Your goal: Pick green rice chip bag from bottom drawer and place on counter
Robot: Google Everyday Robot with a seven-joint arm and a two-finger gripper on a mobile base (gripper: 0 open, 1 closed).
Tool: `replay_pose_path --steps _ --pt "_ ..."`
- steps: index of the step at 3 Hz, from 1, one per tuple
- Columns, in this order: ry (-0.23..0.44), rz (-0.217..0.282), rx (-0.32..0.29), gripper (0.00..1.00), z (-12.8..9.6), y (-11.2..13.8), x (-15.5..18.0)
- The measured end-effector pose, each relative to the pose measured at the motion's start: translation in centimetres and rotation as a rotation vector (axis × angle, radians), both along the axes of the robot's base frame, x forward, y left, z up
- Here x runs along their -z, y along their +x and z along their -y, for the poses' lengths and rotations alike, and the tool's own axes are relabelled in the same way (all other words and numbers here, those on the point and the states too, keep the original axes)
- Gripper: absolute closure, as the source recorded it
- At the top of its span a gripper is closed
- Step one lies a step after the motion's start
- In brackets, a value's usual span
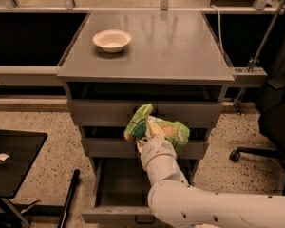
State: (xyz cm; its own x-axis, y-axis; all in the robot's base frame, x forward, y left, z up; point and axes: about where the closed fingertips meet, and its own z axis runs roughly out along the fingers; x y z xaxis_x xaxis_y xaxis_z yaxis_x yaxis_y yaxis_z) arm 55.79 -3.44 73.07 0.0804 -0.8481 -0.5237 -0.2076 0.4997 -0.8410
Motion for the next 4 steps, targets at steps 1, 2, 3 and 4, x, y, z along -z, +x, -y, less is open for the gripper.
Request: replay_pose_path --steps 1,2,3,4 --pt "0.023 -0.034 -0.01 1.0 0.0 1.2 0.1" --pt "0.094 -0.078 -0.03 1.0 0.4 4.9 -0.6" --pt "0.174 -0.141 -0.084 1.0 -0.5 11.3 -2.3" --pt "0.174 -0.141 -0.084 1.0 -0.5 11.3 -2.3"
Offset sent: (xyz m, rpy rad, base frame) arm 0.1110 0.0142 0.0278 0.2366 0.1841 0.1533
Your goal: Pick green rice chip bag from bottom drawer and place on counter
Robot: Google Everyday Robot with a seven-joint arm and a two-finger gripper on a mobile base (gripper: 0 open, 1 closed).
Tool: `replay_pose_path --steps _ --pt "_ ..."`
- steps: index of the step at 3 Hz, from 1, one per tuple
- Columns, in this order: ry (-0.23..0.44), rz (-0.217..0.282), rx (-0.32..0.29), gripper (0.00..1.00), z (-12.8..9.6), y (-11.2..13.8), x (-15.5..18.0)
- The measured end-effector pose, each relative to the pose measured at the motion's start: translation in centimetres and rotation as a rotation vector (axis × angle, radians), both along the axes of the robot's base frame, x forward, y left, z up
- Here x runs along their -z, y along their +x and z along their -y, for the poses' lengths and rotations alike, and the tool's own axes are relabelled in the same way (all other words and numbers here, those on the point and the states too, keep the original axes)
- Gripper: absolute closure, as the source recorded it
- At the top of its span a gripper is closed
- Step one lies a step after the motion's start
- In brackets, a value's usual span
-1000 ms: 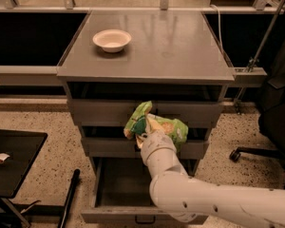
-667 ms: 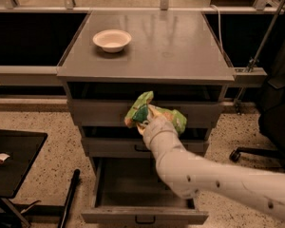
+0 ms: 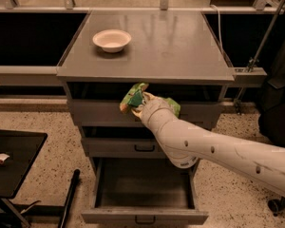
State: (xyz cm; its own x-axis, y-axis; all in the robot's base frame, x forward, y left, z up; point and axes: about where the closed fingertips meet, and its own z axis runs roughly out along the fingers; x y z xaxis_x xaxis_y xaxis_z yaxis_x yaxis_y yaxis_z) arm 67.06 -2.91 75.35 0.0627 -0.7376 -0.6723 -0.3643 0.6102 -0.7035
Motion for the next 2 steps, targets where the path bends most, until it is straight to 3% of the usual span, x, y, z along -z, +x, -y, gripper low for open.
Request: replay_pose_path --steps 2 --pt "0.057 0.051 -0.017 1.0 1.1 -2.0 -4.1"
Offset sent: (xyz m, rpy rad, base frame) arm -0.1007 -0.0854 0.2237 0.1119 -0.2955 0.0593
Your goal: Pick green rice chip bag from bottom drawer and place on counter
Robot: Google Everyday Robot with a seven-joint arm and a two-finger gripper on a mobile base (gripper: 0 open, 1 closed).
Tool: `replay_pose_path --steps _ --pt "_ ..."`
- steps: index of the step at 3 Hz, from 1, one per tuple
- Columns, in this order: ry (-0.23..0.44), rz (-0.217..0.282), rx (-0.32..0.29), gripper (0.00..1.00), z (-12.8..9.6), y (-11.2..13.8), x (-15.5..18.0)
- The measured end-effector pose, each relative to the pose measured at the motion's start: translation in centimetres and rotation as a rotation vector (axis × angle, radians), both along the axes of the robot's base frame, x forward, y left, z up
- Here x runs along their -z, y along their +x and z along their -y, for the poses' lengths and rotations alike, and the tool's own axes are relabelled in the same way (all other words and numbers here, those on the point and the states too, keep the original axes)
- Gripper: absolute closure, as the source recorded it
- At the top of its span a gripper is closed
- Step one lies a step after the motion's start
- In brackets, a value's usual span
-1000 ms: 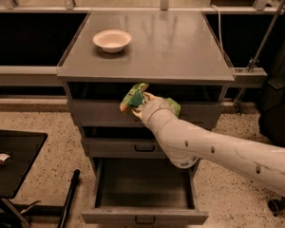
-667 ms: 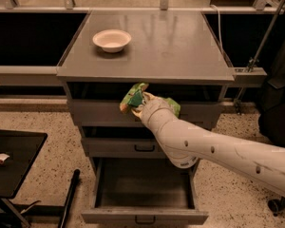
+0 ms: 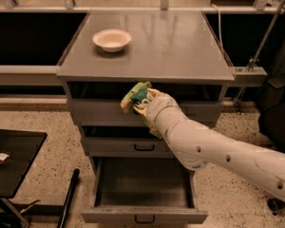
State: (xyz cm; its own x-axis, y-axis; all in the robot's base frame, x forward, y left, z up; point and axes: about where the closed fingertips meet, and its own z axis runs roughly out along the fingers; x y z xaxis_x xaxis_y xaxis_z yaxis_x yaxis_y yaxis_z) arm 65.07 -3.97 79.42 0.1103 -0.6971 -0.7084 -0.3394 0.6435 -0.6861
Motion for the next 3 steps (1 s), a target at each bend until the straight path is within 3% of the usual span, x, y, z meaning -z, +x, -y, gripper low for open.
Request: replay_pose_path --steps 2,3 --pt "0.018 0.068 -0.009 1.0 0.1 -0.1 -3.9" --pt "0.018 0.068 -0.009 1.0 0.1 -0.1 -3.9"
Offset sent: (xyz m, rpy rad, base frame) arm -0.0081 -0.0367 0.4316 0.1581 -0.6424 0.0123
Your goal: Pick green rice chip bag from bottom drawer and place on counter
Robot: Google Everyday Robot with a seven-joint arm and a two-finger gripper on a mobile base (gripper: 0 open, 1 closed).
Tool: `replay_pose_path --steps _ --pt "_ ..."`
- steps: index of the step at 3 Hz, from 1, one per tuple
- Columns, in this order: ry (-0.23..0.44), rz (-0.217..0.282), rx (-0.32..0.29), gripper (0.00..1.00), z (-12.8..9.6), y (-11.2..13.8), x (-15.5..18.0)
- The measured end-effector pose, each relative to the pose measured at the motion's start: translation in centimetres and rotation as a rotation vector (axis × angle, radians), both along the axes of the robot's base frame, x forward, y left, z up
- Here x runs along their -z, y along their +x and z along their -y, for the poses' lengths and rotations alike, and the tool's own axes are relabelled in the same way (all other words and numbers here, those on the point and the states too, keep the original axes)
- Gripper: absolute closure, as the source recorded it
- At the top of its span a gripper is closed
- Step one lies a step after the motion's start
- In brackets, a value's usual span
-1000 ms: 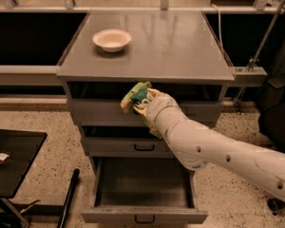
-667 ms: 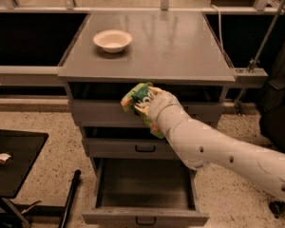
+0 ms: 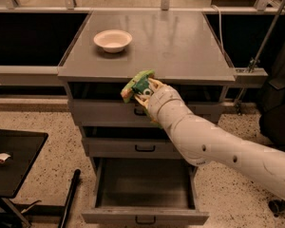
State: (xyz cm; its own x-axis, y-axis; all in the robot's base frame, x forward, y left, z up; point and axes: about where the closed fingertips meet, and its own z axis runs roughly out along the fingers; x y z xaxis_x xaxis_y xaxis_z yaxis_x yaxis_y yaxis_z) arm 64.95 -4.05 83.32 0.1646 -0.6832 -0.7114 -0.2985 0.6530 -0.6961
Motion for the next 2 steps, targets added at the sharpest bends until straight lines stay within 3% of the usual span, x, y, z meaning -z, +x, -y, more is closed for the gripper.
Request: replay_pose_path --steps 1,2 --pt "0.003 0.086 -0.027 1.0 -1.5 -0.7 -5.8" --pt "-0.01 0.264 -0.058 1.0 -4.0 -2.5 -17.2"
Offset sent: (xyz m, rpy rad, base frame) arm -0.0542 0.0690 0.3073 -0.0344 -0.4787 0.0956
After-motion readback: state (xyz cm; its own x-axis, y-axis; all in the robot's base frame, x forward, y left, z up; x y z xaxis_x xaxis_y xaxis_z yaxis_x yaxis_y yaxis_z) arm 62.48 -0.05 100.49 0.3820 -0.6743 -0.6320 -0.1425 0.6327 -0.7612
